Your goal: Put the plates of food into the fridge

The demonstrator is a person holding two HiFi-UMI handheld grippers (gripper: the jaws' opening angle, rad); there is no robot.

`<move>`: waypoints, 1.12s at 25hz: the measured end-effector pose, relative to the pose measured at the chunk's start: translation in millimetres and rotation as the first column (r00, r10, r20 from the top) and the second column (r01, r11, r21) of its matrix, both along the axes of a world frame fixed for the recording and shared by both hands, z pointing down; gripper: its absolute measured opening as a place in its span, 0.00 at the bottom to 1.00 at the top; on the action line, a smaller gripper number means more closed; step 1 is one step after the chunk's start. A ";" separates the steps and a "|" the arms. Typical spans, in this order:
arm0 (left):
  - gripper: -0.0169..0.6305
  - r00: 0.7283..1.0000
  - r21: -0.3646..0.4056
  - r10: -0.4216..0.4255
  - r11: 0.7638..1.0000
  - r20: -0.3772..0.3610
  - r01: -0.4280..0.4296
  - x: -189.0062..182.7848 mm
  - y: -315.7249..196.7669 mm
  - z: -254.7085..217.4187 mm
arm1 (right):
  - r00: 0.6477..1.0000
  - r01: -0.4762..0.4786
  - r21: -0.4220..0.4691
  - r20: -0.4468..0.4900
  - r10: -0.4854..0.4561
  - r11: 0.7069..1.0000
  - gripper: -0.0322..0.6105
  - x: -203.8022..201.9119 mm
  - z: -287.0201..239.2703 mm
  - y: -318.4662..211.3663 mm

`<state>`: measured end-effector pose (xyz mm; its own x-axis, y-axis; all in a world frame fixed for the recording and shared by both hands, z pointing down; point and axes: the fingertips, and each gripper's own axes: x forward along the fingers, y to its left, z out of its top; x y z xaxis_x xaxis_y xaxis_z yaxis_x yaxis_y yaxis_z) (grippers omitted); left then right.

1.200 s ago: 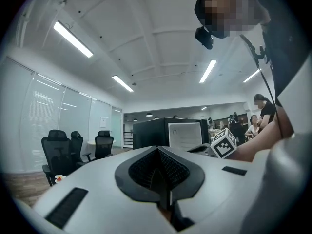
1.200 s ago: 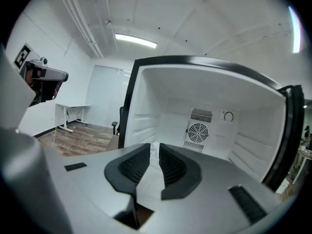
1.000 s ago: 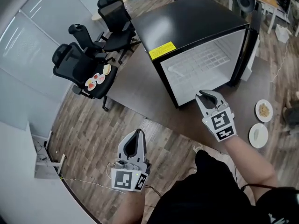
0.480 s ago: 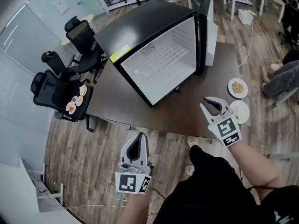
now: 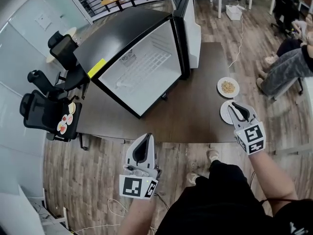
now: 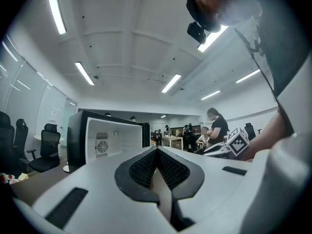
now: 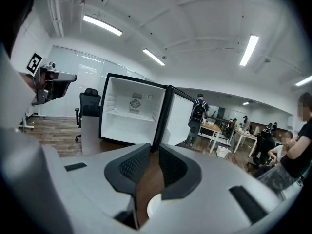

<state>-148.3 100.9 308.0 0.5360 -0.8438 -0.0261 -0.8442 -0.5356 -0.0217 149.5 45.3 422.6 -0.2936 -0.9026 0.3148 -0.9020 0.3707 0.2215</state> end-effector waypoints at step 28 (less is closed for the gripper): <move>0.03 0.989 -0.096 0.111 0.990 0.093 -0.102 191.3 -98.8 39.2 | 0.972 -0.128 -0.274 0.155 0.175 0.953 0.14 176.7 141.7 -22.9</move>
